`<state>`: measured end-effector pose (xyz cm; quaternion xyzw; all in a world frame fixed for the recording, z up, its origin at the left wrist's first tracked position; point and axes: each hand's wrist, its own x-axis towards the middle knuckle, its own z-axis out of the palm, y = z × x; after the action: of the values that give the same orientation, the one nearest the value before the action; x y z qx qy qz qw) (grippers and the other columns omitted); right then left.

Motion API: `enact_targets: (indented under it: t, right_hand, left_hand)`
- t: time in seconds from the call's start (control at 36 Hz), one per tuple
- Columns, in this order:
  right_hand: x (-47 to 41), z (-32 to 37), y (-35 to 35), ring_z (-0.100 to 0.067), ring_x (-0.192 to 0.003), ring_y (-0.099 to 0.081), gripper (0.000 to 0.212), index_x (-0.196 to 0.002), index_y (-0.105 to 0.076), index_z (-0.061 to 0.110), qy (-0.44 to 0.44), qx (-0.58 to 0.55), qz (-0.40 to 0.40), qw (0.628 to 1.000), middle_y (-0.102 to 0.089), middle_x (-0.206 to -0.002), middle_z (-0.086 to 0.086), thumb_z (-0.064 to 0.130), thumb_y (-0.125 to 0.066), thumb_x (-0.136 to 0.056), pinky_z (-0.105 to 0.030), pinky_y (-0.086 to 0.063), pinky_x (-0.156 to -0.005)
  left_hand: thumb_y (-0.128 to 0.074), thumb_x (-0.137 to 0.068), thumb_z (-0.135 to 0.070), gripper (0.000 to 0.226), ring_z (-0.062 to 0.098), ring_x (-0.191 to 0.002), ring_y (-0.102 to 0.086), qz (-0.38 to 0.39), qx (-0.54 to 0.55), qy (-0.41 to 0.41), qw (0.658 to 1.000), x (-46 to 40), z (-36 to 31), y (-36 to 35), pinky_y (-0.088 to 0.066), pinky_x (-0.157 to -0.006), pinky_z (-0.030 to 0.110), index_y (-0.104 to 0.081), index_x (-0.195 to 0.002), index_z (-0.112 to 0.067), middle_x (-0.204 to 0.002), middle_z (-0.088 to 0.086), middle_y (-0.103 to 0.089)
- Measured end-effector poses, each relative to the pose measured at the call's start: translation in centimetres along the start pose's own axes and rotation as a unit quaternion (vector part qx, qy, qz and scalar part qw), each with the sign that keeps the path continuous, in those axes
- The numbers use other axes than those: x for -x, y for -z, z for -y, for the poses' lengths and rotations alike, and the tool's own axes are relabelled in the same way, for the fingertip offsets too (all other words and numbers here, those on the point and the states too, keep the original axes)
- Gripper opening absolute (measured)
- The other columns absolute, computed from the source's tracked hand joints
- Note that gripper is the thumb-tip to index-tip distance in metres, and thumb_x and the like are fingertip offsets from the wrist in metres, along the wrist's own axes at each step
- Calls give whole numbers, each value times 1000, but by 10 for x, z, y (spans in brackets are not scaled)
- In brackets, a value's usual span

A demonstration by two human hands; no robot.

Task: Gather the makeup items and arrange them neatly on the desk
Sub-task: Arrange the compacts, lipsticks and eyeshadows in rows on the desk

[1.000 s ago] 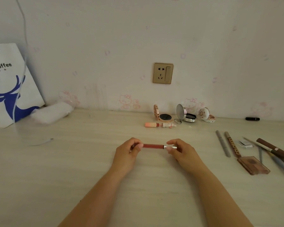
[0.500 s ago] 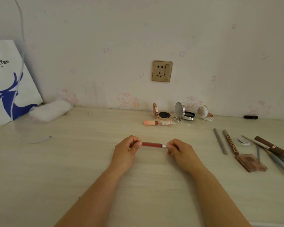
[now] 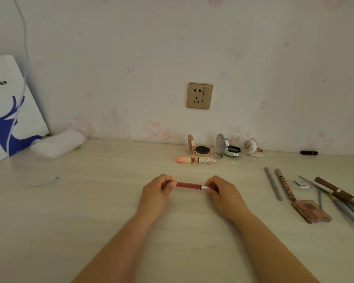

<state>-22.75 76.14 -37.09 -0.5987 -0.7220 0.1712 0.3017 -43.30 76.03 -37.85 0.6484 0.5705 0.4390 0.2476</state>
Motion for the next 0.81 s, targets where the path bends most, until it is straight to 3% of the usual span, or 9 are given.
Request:
enact_targets:
  t: [0.08,0.22,0.36,0.47,0.81]
  right_hand:
    - [-9,-7,1,-15,-101,-53,21,-112,-62,18,29,71,-17,997,-61,-106,2,22,-53,-94,-25,-41,-87]
    - [-29,-19,0,-15,-102,-51,20,-110,-64,18,37,114,-35,992,-61,-105,2,22,-52,-93,-26,-41,-85]
    - [-50,-29,-2,-13,-99,-51,16,-105,-64,20,11,127,-68,989,-58,-102,4,24,-56,-91,-26,-43,-80]
    - [-64,-32,-5,-13,-104,-51,20,-108,-65,20,7,149,-75,986,-57,-107,4,25,-56,-91,-27,-44,-80]
    - [-81,-43,-12,-21,-103,-51,25,-112,-67,16,-29,110,-88,990,-55,-109,-4,27,-56,-92,-28,-42,-84]
  left_hand:
    - [-60,-90,-28,8,3,-78,-53,19,-18,-3,1000,-11,2,-4,-34,-63,4,-66,-91,-23,-86,-10,-64]
    - [-61,-88,-34,5,6,-84,-56,40,-55,6,998,-35,11,-7,-39,-72,20,-64,-90,-32,-87,-15,-63]
    - [-63,-86,-36,5,8,-83,-55,44,-106,7,993,-61,22,-8,-43,-73,25,-61,-83,-40,-81,-17,-60]
    - [-64,-85,-36,5,10,-87,-54,35,-144,-3,989,-79,31,-12,-40,-72,27,-64,-89,-37,-86,-14,-62]
    - [-59,-87,-40,9,15,-95,-52,26,-222,-18,974,-97,35,-21,-41,-76,31,-64,-93,-37,-87,-12,-52]
